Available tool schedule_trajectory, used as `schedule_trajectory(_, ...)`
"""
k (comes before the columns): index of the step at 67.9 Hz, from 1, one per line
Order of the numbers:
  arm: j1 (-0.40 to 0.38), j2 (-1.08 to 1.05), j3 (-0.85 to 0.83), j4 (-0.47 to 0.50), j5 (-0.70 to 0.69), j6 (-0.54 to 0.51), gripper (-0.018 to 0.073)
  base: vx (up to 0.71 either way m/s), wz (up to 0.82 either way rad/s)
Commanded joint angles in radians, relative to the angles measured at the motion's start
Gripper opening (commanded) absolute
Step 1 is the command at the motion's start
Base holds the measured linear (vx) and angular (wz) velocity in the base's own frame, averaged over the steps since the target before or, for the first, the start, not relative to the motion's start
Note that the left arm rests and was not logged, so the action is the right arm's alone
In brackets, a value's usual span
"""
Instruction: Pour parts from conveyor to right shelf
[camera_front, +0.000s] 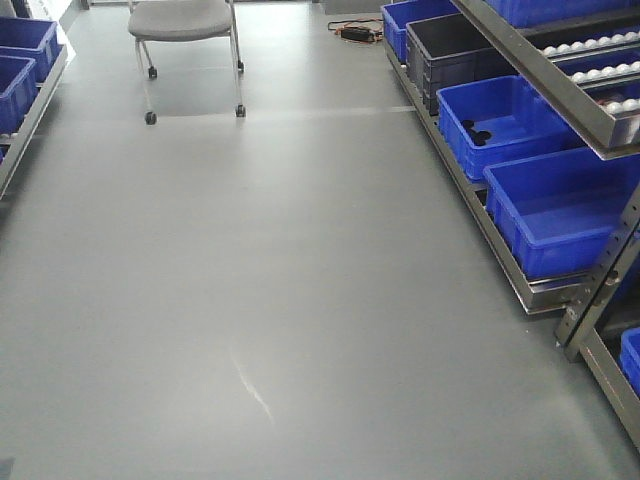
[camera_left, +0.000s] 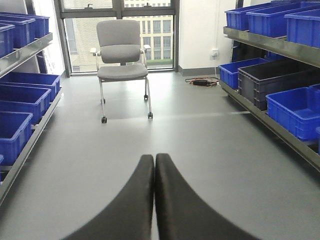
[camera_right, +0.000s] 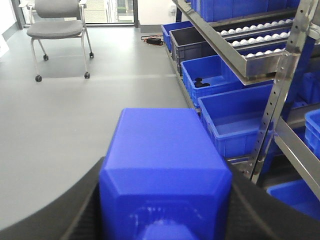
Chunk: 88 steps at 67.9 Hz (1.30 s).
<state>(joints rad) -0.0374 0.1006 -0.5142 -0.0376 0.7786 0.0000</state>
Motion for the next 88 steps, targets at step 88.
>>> schedule_trajectory(88, -0.002, 0.014, -0.026, -0.006, -0.081, -0.013, -0.0006, 0.21, 0.60)
